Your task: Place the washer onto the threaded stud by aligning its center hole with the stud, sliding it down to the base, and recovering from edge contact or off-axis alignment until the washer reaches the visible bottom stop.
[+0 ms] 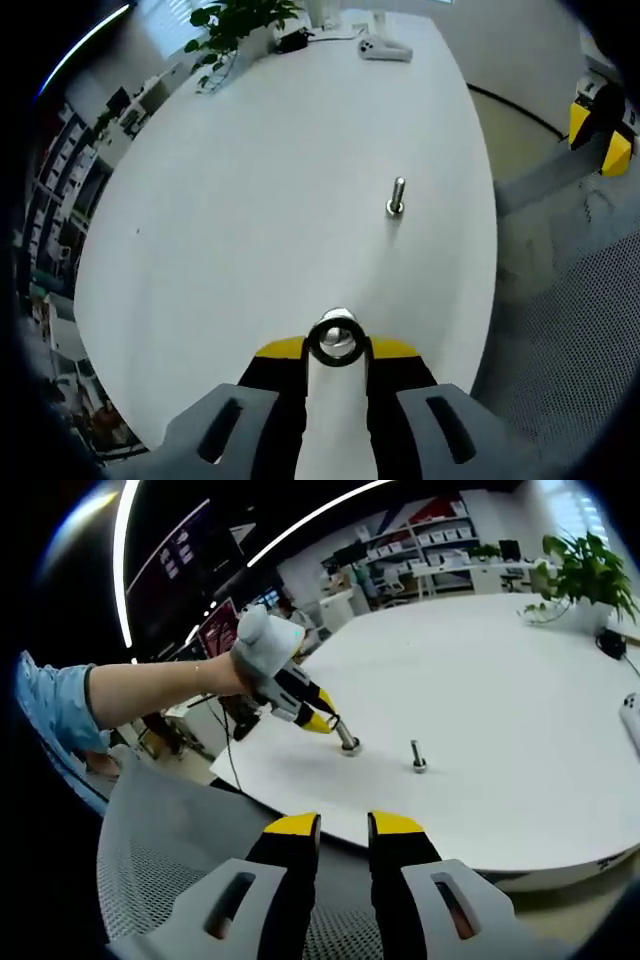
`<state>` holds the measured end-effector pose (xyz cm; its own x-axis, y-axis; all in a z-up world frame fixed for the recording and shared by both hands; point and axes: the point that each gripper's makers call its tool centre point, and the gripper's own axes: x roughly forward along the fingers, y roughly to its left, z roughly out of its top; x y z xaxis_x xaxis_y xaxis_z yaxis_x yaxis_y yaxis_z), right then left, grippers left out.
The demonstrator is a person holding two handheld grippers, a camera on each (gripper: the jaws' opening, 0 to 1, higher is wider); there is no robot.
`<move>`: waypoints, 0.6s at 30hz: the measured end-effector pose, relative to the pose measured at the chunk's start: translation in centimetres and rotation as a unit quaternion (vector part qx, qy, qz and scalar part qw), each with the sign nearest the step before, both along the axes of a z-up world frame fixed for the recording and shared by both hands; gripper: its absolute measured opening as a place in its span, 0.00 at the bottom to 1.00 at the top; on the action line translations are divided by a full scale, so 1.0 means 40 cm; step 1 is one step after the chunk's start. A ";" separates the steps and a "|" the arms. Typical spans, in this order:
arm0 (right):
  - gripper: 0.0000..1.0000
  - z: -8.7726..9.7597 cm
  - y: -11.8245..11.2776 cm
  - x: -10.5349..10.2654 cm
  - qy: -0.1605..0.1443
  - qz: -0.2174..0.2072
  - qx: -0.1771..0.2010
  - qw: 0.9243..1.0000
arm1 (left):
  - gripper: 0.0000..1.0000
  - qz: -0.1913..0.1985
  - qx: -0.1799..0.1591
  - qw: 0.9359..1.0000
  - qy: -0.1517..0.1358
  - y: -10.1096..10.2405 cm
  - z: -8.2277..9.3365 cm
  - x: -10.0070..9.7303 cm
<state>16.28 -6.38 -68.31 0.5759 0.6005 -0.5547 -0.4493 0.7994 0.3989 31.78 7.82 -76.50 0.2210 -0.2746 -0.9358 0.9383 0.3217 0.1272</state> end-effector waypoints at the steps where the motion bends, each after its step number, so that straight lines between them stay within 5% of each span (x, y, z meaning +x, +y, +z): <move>1: 0.22 0.001 0.000 0.000 0.000 -0.001 0.001 1.000 | 0.19 -0.001 0.002 1.000 0.001 0.001 -0.004 0.001; 18: 0.22 0.001 0.002 -0.002 -0.001 -0.001 0.004 1.000 | 0.19 0.001 0.009 1.000 0.009 -0.004 -0.022 0.012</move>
